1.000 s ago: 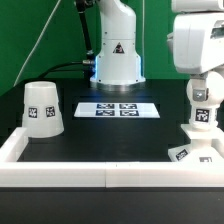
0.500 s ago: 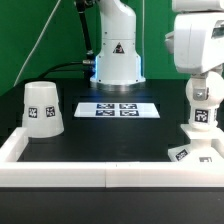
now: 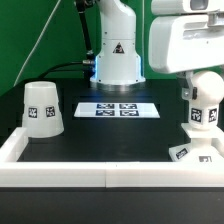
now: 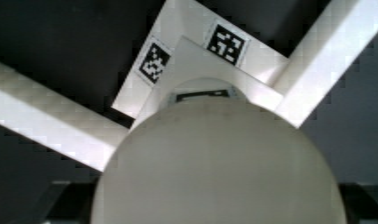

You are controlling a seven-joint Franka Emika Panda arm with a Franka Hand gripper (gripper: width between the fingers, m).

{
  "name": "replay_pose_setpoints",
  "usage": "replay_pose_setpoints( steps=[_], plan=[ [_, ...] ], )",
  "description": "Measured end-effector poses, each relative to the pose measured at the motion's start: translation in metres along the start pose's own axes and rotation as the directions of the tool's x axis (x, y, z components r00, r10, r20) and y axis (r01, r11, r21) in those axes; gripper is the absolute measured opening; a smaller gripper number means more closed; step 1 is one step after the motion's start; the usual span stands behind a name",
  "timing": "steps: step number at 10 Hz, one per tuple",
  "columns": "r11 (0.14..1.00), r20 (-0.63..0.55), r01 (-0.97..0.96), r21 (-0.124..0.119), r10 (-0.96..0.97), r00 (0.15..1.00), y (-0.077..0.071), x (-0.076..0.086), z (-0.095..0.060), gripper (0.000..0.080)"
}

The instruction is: Assemble lamp

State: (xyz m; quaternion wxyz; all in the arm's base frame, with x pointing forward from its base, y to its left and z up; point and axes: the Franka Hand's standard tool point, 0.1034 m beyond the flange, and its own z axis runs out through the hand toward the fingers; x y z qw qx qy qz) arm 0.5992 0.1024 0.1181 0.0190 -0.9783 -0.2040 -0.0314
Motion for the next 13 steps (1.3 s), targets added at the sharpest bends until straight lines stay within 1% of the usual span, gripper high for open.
replay_pose_setpoints(
  steps=[2,4,5,7,8,9,10,11,13],
  plan=[
    [0.991,-0.005,-0.133,-0.001,0.133,0.991,0.0006,0.0004,0.0,0.058],
    [0.962,-0.005,-0.273,-0.001,0.273,0.962,0.0014,0.0002,0.0,0.058],
    [0.953,-0.005,-0.302,-0.001,0.302,0.953,0.0015,0.0002,0.0,0.058],
    [0.898,-0.007,-0.441,0.001,0.441,0.898,0.002,0.0002,-0.0001,0.058],
    [0.818,-0.009,-0.576,0.001,0.576,0.818,0.0026,-0.0014,0.0002,0.058],
    [0.751,-0.002,-0.66,0.008,0.66,0.751,0.0036,-0.0022,0.0003,0.058],
    [0.698,0.004,-0.716,0.013,0.716,0.698,0.0039,-0.0025,0.0004,0.058],
    [0.612,0.016,-0.791,0.018,0.791,0.612,0.004,-0.0035,0.0007,0.058],
    [0.475,0.036,-0.88,0.02,0.879,0.475,0.0033,-0.0047,0.001,0.058]
  ],
)
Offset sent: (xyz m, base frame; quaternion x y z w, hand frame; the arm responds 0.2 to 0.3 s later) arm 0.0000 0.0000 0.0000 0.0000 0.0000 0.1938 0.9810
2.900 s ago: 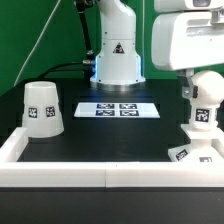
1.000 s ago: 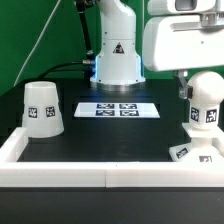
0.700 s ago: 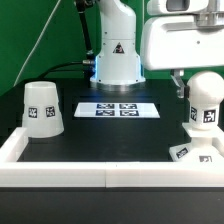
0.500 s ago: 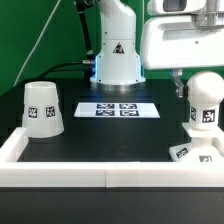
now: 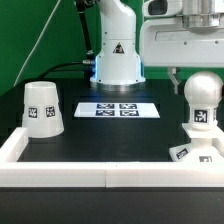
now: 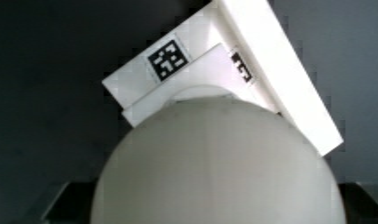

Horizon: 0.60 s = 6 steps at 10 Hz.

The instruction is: Assemble lamp

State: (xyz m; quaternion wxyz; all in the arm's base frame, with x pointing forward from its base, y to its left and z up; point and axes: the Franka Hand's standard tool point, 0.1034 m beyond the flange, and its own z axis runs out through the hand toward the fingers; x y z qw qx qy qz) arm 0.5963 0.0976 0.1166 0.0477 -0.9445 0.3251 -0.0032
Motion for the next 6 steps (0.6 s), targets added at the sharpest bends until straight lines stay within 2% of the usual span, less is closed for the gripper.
replay_pose_setpoints(
  steps=[2,5,6],
  plan=[
    [0.981,0.042,-0.196,0.009,0.196,0.98,0.0007,-0.0009,0.0003,0.058],
    [0.941,0.054,-0.339,0.008,0.338,0.94,-0.0001,-0.001,0.0007,0.058],
    [0.948,0.054,-0.317,0.009,0.316,0.947,-0.0001,-0.001,0.0008,0.058]
  ],
)
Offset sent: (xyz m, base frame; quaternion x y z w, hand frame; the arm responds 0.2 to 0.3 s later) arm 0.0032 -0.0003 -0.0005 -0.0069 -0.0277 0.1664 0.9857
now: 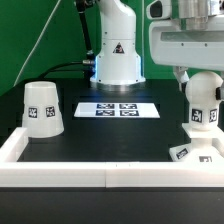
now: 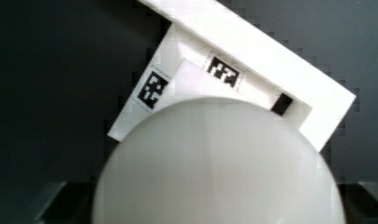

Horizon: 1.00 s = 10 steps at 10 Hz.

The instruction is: Assemble lamp

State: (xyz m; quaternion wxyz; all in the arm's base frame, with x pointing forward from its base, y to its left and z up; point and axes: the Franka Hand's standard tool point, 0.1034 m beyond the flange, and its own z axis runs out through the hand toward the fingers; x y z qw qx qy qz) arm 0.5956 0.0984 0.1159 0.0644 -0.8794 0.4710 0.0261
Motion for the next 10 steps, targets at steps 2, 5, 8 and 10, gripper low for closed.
replay_pose_setpoints(
  steps=[2,5,8,10],
  plan=[
    [0.994,-0.003,0.112,-0.004,-0.112,0.994,-0.0012,-0.0028,0.0004,0.0692],
    [0.854,-0.007,0.52,-0.012,-0.52,0.854,-0.0017,-0.0033,0.0005,0.0698],
    [0.741,-0.005,0.672,-0.014,-0.672,0.741,-0.0015,-0.0029,0.0006,0.0698],
    [0.543,-0.007,0.839,-0.046,-0.84,0.543,-0.0023,-0.0025,0.0002,0.0698]
  ],
)
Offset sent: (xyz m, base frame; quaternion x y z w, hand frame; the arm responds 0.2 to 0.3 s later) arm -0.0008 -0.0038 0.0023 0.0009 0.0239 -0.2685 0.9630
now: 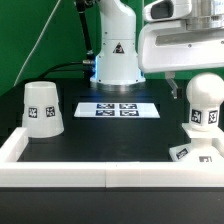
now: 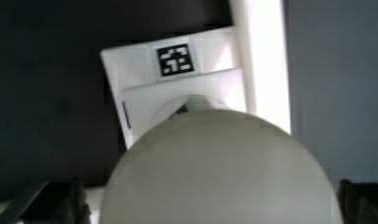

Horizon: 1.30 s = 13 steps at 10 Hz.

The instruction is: Assemble lamp

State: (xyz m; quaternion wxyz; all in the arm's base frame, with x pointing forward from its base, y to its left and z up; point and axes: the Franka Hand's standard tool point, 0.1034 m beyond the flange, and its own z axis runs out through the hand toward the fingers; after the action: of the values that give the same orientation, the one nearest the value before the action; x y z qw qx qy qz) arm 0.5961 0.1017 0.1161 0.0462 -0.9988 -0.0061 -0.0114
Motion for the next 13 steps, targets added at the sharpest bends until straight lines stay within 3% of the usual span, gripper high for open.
replay_pose_setpoints(
  steps=[2,5,7,8,10,13],
  plan=[
    [0.97,0.004,0.242,-0.029,-0.242,0.97,-0.0019,0.0,0.0002,0.0698],
    [0.846,0.022,0.531,-0.041,-0.531,0.847,-0.0003,0.0003,0.0004,0.0698],
    [0.712,0.044,0.7,-0.057,-0.698,0.715,-0.0034,0.0005,0.0002,0.0698],
    [0.588,0.041,0.807,-0.059,-0.806,0.59,-0.0043,0.0036,-0.0013,0.0698],
    [0.458,0.044,0.887,-0.066,-0.886,0.461,-0.0032,0.0059,-0.0019,0.0698],
    [0.382,0.065,0.922,-0.067,-0.92,0.386,0.0007,0.0059,-0.0016,0.0698]
  ],
)
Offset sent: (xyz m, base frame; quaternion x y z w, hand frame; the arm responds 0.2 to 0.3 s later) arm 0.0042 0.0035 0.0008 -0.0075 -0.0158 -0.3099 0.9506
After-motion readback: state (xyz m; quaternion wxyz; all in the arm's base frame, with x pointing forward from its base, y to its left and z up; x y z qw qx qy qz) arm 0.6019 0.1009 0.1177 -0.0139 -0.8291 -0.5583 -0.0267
